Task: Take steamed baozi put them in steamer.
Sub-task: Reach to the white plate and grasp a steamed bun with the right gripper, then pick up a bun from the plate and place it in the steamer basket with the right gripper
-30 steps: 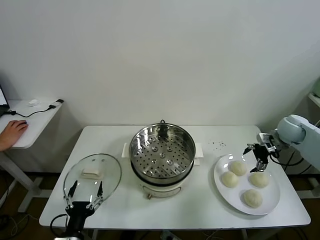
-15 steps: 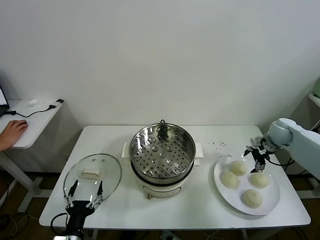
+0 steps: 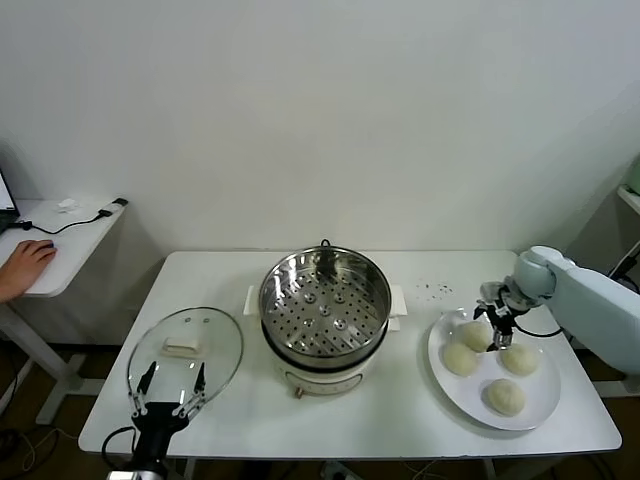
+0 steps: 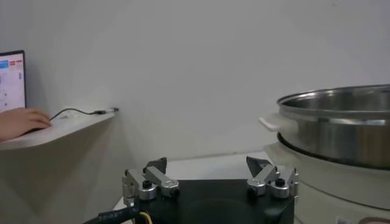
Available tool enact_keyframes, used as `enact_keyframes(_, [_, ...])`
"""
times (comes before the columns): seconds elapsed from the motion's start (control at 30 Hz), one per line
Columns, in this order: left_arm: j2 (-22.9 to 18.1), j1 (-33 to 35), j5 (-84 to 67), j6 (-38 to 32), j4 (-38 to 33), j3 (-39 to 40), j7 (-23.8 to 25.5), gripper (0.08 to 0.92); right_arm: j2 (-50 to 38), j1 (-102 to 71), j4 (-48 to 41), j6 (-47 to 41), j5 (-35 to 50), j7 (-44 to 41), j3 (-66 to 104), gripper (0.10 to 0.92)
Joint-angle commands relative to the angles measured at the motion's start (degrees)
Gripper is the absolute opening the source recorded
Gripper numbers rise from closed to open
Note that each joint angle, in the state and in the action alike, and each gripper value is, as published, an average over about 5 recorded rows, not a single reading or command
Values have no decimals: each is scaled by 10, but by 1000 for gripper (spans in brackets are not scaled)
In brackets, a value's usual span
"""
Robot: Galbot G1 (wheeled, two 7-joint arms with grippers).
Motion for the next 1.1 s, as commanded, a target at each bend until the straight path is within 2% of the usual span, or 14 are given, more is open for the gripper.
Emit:
enact_keyframes(0.03, [0,1,-1,0,1,0,0,823,18,-8,-17,0,-9,-3,8,771])
enact_keyframes(0.17, [0,1,-1,0,0,-1,0,823,14,-7,-15,2,-11,-7,8,668])
enact_keyframes(0.27, [0,1,-2,-1,2,-1,0,823,11,-7,-14,3,-11,-11,8,627])
enact_keyframes(0.67, [1,5,-6,-2,1,-3,0,823,-3,18,6,21,1,-19,3,594])
enact_keyframes(0.9, [3,8,-6,-2,-1,-3,1,823,-12,218,76,164,-8,-60,-111,591])
enact_keyframes(1.1, [1,9,-4,-1,-2,0,2,823,68,393,92,290,-8,-91,-195,603])
